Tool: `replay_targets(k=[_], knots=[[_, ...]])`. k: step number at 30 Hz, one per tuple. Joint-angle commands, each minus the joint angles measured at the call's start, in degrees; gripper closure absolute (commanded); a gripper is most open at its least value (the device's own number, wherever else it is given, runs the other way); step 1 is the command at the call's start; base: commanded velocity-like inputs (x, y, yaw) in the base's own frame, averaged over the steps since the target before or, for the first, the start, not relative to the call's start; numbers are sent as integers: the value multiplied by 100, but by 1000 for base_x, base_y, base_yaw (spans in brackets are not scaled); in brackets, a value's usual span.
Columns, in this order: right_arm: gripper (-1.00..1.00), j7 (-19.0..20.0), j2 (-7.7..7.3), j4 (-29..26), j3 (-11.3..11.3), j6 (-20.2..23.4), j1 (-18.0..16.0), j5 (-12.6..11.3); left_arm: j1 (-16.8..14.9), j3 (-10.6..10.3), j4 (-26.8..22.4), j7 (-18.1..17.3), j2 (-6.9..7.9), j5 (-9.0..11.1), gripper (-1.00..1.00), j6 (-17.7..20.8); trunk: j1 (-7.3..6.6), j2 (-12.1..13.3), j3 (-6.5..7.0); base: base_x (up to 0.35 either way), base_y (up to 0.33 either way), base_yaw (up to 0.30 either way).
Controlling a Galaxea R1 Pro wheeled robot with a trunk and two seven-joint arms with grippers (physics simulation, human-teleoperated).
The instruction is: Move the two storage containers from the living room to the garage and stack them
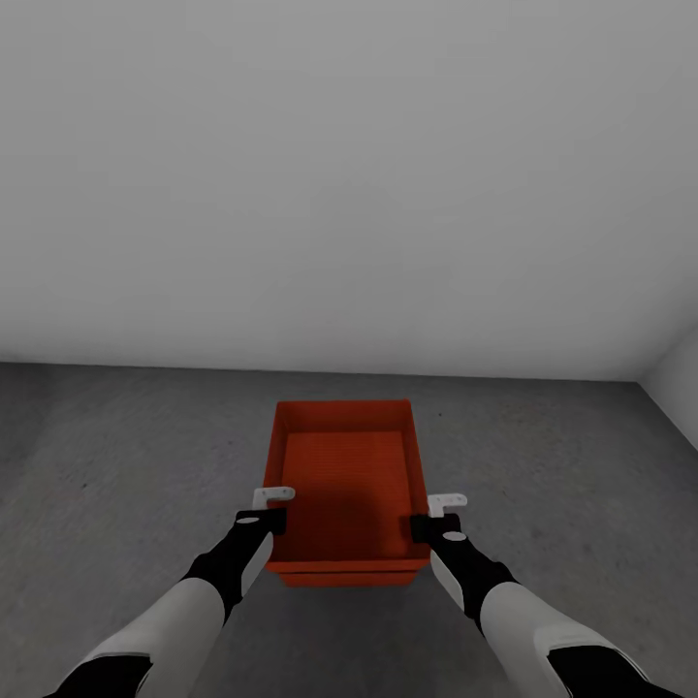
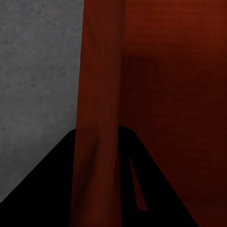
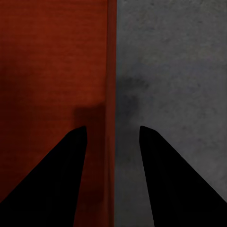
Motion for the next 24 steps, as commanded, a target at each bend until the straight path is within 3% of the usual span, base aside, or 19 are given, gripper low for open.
replay_targets(k=[1,20,24], knots=[[100,-1,5,14,-28,12,2,-73,-5,92,-26,-47,-34,69,100,-356,-1,-2,-4,0,0,0],[100,-1,10,14,-27,8,2,-73,-5,90,-28,-47,-34,68,100,-354,-1,-2,-4,0,0,0],[100,-1,13,14,-28,5,4,-73,-5,89,-24,-47,-34,69,100,-356,87,-162,-76,0,0,0]])
